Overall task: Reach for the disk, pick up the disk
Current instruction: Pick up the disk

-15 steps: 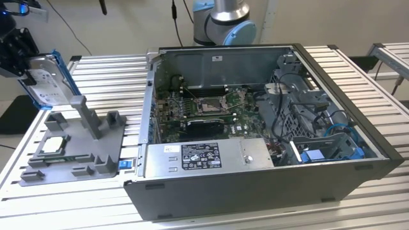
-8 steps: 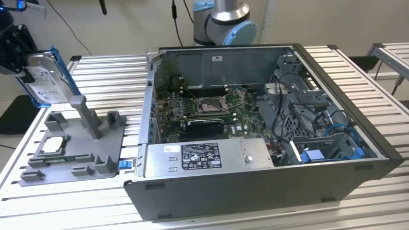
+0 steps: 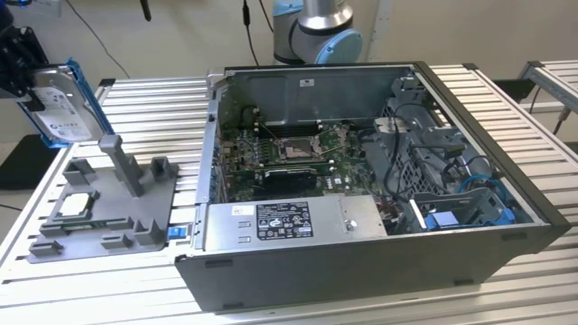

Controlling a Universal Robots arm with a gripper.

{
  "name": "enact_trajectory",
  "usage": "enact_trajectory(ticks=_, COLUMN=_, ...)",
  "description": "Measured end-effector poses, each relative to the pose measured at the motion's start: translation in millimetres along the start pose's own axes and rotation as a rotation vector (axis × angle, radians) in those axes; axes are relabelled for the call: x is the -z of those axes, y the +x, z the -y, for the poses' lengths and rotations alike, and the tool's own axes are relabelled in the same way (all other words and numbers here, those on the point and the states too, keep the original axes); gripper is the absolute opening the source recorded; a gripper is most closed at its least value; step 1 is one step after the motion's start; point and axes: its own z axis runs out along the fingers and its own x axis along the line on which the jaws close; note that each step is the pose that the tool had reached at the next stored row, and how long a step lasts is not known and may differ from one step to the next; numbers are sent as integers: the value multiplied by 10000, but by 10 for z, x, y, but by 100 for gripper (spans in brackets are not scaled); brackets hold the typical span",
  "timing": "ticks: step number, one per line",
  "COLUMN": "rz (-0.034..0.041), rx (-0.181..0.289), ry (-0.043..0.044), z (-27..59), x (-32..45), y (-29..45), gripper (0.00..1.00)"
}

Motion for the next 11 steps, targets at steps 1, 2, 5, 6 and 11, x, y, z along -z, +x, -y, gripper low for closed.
enact_trajectory(ticks=1, rz=0, rx=0, ry=0, z=0, x=15, y=-1, gripper=0)
enact_trajectory(ticks=2, rz=0, rx=0, ry=1, z=0, x=29, y=-2, gripper=0)
enact_trajectory(ticks=5, rz=0, rx=0, ry=1, z=0, x=80, y=-6, gripper=0)
enact_trajectory(ticks=6, rz=1, rx=0, ry=1, z=0, x=94, y=-7, gripper=0)
enact_trajectory(ticks=11, rz=0, rx=0, ry=1, z=-1, x=189, y=-14, gripper=0)
